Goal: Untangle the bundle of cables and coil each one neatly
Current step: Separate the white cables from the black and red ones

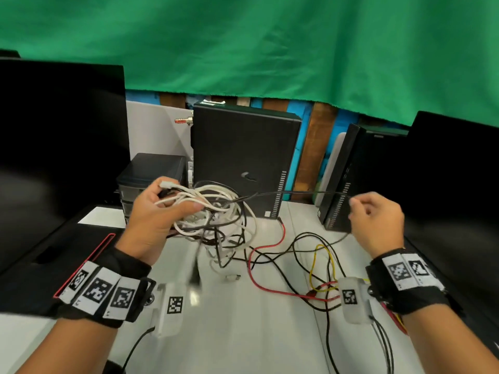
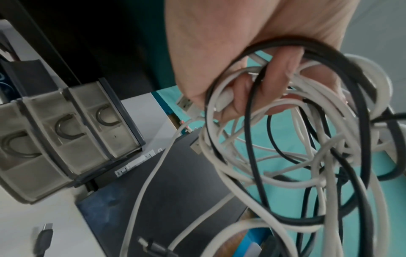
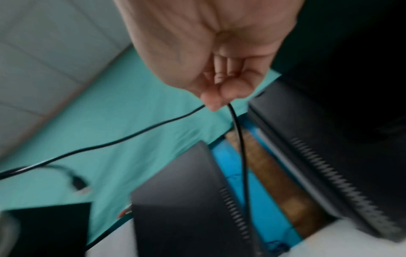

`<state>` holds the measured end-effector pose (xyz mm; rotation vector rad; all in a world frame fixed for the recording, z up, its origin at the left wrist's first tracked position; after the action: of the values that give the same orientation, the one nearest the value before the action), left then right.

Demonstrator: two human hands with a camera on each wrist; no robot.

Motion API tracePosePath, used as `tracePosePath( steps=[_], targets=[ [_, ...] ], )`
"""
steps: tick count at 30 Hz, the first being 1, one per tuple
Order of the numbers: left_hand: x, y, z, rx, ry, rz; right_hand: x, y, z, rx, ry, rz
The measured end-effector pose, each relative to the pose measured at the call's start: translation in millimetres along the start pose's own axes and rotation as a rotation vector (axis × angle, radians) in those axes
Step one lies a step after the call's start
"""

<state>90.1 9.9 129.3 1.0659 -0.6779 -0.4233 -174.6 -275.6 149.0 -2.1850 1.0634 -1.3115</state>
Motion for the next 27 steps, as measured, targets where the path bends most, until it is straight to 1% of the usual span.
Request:
tracePosePath(
  steps=[1,2,3,4,5,6,7,8,9,11,12,13,15,19,20,22,24,27],
  targets=[
    [0,3,-3,-0.010,0.014,0.006,4,20,-2,-0.095,-0.036,0.107],
    [0,4,-4,-0.011,0.016,0.007,4,36,-1,-0.208,-0.117,0.201],
    [0,4,-3,-0.002,0.008,0.005,1,47,2,-0.325,-0.212,0.273],
    [-1,2,1,0.013,-0.007,0.000,-3,52,6,-0.436,-0.286,0.309],
    [-2,-1,5,0.025,-0.022,-0.010,-8,50,8,-0.546,-0.345,0.303],
    [-2,-4,8,0.036,-0.030,-0.020,-12,45,15,-0.627,-0.409,0.256],
    [-2,-7,11,0.049,-0.030,-0.030,-17,38,25,-0.655,-0.486,0.177],
    [-2,-9,14,0.064,-0.032,-0.034,-24,28,37,-0.618,-0.574,0.086],
    [-3,-10,17,0.074,-0.044,-0.034,-34,15,50,-0.515,-0.668,0.016],
    [-6,-11,24,0.060,-0.083,-0.038,-58,-21,70,-0.225,-0.838,-0.067],
    [-8,-12,26,0.048,-0.098,-0.044,-68,-42,78,-0.092,-0.895,-0.114],
    [-10,-12,28,0.039,-0.108,-0.052,-76,-63,81,0.020,-0.917,-0.164],
    [-12,-15,30,0.043,-0.123,-0.064,-79,-89,79,0.174,-0.877,-0.219],
    [-12,-17,33,0.101,-0.123,-0.056,-68,-109,61,0.305,-0.704,-0.257],
    [-12,-17,33,0.107,-0.118,-0.056,-62,-109,56,0.309,-0.616,-0.262],
    [-11,-16,32,0.093,-0.113,-0.066,-46,-102,44,0.290,-0.387,-0.273],
    [-9,-19,31,0.057,-0.082,-0.080,-32,-92,32,0.279,-0.187,-0.269],
    [-6,-25,29,0.055,-0.012,-0.105,-22,-82,23,0.266,-0.008,-0.279]
  ],
)
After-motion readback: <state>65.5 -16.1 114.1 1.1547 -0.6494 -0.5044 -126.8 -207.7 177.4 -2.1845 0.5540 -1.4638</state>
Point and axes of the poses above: each hand's wrist, its own x-axis towards the middle knuckle, its own z-axis out of the palm, y = z × x, the point moved 7 cm from there along x, towards the middle knuckle, and after that the axes turned 3 degrees about -z, right-handed, at the moved point
